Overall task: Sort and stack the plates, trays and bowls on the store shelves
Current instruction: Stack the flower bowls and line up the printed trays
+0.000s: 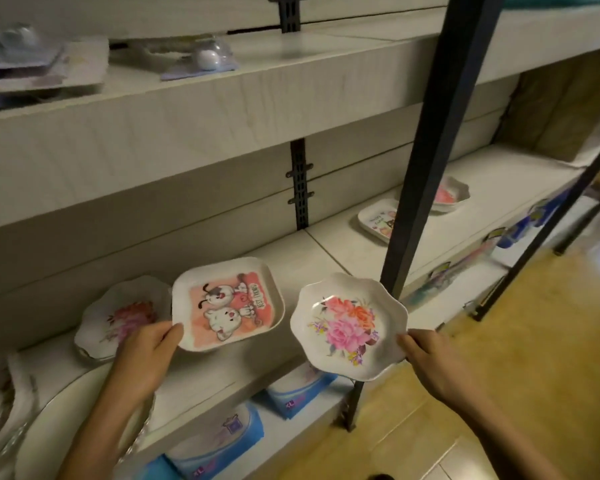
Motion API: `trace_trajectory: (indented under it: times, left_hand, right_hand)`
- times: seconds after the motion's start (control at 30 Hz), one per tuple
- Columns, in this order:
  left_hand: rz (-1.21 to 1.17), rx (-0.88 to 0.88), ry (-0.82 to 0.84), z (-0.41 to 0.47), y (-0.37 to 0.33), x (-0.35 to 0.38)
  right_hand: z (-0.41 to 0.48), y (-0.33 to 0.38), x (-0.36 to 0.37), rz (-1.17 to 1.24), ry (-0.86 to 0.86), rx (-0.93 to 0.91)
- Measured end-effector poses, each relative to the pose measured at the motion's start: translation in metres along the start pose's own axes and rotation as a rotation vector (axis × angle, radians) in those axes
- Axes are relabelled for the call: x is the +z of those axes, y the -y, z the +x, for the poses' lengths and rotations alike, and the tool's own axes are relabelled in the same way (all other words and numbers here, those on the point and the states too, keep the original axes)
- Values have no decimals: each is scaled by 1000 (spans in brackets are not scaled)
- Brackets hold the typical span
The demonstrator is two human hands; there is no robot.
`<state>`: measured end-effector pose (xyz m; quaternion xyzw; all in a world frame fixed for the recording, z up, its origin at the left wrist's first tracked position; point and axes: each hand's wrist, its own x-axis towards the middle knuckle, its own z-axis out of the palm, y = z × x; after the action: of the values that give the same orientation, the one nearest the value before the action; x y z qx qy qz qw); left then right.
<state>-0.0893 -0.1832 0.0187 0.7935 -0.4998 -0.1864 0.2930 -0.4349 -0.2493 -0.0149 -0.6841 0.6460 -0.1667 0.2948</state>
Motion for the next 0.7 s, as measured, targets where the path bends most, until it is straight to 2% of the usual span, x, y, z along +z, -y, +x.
trace_trajectory:
  times: [0.17,0.4,0.7]
  left_hand:
    - [-51,19,116,-34,-25,7]
    - [-25,18,122,-65,-73,43]
    - [-71,-21,91,-120,-175,119]
  right_hand:
    - [-18,-25,-28,4,-7,-12]
    - [-15,-73,-70,9,-5,-62]
    - [4,-165,-162,14,-24,-79]
